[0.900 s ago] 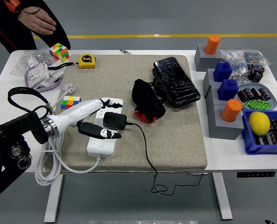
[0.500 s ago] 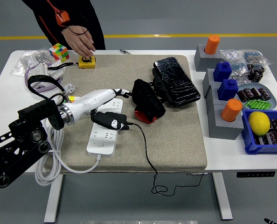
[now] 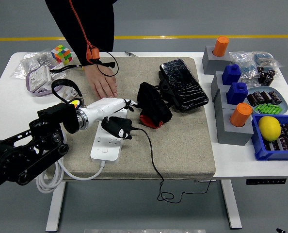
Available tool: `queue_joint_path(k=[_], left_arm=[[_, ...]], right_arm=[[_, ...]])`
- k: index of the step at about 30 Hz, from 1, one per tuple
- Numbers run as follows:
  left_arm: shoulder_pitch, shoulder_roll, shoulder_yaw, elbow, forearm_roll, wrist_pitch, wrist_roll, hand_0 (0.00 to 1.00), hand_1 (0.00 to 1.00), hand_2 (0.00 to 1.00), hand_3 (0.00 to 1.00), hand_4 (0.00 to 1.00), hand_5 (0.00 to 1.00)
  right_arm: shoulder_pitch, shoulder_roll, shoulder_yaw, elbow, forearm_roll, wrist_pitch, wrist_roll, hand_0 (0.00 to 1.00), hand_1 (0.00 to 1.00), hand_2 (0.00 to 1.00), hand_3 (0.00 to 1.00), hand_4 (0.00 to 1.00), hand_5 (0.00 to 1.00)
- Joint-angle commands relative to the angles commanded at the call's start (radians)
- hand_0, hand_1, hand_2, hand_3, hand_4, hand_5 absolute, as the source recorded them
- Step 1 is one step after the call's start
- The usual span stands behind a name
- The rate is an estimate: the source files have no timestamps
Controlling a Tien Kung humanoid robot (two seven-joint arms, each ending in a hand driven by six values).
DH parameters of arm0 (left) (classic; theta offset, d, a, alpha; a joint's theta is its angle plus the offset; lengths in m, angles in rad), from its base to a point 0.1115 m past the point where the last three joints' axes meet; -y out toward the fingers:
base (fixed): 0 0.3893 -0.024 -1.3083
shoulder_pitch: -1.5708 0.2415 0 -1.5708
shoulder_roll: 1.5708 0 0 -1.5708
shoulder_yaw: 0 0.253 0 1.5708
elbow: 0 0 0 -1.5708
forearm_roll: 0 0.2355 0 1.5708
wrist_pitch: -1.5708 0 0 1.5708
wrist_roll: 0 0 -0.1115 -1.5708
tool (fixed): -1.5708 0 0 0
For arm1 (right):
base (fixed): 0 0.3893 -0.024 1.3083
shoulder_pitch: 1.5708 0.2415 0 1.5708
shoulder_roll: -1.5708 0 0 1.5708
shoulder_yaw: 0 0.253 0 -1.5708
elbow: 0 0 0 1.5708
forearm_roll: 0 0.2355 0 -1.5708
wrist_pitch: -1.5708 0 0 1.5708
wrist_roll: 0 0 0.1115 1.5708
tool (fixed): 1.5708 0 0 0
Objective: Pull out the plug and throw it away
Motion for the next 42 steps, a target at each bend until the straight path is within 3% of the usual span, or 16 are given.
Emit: queue_joint_path(k=[5, 6, 11, 12, 17, 18, 23, 24, 28, 37, 42], left_arm=[[-0.009, -0.004, 0.01, 0.018, 0.004, 0.016, -0.007, 0.69, 0.732, 0.705, 0.803, 0.921, 0.141], [-0.012, -0.005, 0.012, 0.022, 0.0, 0.013, -0.005, 0.572, 0.63, 0.534, 0.589, 0.833, 0.041], [-0.019, -0.009, 0.019, 0.038, -0.034, 0.004, 0.003, 0.572, 0.63, 0.534, 0.589, 0.833, 0.041], [-0.019, -0.009, 0.02, 0.04, -0.036, 0.005, 0.002, 0.448, 0.462, 0.48, 0.533, 0.724, 0.002], [-0.03, -0.013, 0.031, 0.06, -0.049, -0.003, 0.008, 0.448, 0.462, 0.48, 0.533, 0.724, 0.002], [-0.029, -0.012, 0.031, 0.061, -0.054, -0.004, 0.009, 0.383, 0.389, 0.438, 0.52, 0.66, 0.002], [-0.026, -0.012, 0.031, 0.059, -0.067, 0.007, 0.001, 0.383, 0.389, 0.438, 0.52, 0.66, 0.002], [-0.026, -0.012, 0.03, 0.058, -0.07, 0.009, -0.004, 0.338, 0.368, 0.432, 0.536, 0.647, 0.002], [-0.024, -0.011, 0.031, 0.049, -0.075, 0.022, -0.034, 0.338, 0.368, 0.432, 0.536, 0.647, 0.002], [-0.028, -0.006, 0.029, 0.013, -0.07, 0.038, -0.05, 0.323, 0.356, 0.435, 0.547, 0.609, 0.002], [-0.03, -0.001, 0.016, -0.043, -0.04, 0.046, -0.056, 0.326, 0.352, 0.43, 0.541, 0.615, 0.002]], right_arm=[[-0.001, -0.001, 0.002, -0.001, -0.001, 0.0, 0.0, 0.634, 0.674, 0.681, 0.598, 0.993, 0.45], [-0.001, -0.001, 0.002, -0.001, 0.0, 0.0, 0.0, 0.634, 0.675, 0.681, 0.596, 0.992, 0.451], [0.002, -0.002, 0.002, 0.001, 0.003, -0.001, 0.001, 0.634, 0.675, 0.681, 0.596, 0.992, 0.451], [0.002, -0.002, 0.002, 0.002, 0.003, -0.001, 0.001, 0.634, 0.675, 0.682, 0.596, 0.992, 0.452], [0.002, -0.001, 0.001, 0.001, 0.004, -0.001, 0.001, 0.634, 0.675, 0.682, 0.596, 0.992, 0.452], [0.002, -0.001, 0.0, 0.002, 0.006, -0.001, 0.001, 0.634, 0.675, 0.682, 0.597, 0.992, 0.453], [0.001, -0.001, 0.002, 0.0, 0.003, -0.001, 0.001, 0.634, 0.675, 0.682, 0.597, 0.992, 0.453], [0.001, -0.001, 0.001, 0.0, 0.003, -0.001, 0.001, 0.634, 0.675, 0.681, 0.596, 0.993, 0.455], [0.001, -0.001, 0.003, 0.0, 0.003, 0.0, 0.0, 0.634, 0.675, 0.681, 0.596, 0.993, 0.455], [0.002, 0.0, 0.004, 0.001, 0.003, -0.001, 0.001, 0.634, 0.675, 0.681, 0.597, 0.994, 0.456], [0.001, -0.001, 0.003, 0.001, 0.003, -0.001, 0.001, 0.634, 0.675, 0.682, 0.596, 0.994, 0.456]])
